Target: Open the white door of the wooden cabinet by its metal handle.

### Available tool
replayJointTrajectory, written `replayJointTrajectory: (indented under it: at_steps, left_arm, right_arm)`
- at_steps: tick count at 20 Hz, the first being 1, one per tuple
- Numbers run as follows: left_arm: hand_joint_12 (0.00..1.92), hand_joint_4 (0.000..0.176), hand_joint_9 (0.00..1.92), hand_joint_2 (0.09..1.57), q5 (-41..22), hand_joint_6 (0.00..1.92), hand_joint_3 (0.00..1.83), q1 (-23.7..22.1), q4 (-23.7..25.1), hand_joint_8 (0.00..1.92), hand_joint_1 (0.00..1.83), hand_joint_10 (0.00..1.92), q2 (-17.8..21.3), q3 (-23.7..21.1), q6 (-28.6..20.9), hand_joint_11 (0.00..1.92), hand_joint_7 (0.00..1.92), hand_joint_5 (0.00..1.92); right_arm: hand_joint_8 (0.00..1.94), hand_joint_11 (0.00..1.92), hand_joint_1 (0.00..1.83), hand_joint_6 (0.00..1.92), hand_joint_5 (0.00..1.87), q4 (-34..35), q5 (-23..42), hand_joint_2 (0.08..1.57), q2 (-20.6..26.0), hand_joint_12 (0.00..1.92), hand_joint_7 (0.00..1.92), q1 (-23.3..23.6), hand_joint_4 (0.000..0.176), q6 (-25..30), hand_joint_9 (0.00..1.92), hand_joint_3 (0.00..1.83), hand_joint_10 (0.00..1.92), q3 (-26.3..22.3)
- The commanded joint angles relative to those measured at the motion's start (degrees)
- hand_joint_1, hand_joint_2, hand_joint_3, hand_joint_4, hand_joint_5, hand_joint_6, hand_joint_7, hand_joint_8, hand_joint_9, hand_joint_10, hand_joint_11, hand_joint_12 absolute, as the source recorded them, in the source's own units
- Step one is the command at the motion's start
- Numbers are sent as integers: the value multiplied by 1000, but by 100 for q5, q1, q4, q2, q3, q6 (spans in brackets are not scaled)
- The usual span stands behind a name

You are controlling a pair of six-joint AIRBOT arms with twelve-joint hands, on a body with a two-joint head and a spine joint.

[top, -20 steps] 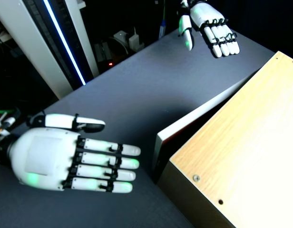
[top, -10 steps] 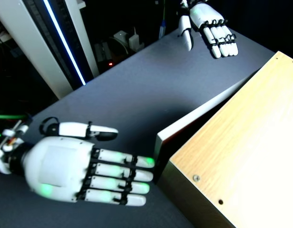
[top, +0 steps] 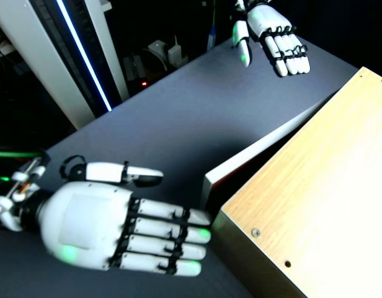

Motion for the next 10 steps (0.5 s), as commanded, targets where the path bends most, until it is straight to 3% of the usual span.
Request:
replayJointTrajectory:
  at_steps: [1, 10]
  left_arm:
    - [216, 0, 37, 1571, -752, 0, 112, -41, -19, 0, 0, 0, 4, 31, -25, 0, 39, 89]
    - [199, 0, 33, 1571, -810, 1, 84, 24, -36, 1, 0, 3, 8, 24, -104, 0, 33, 78]
  right_arm:
    - [0, 26, 0, 3, 8, 155, 661, 1399, 21, 12, 0, 79, 0, 18, 0, 3, 0, 17]
    - [1, 96, 0, 3, 62, 54, 891, 1405, 184, 44, 61, 76, 0, 18, 41, 0, 9, -316]
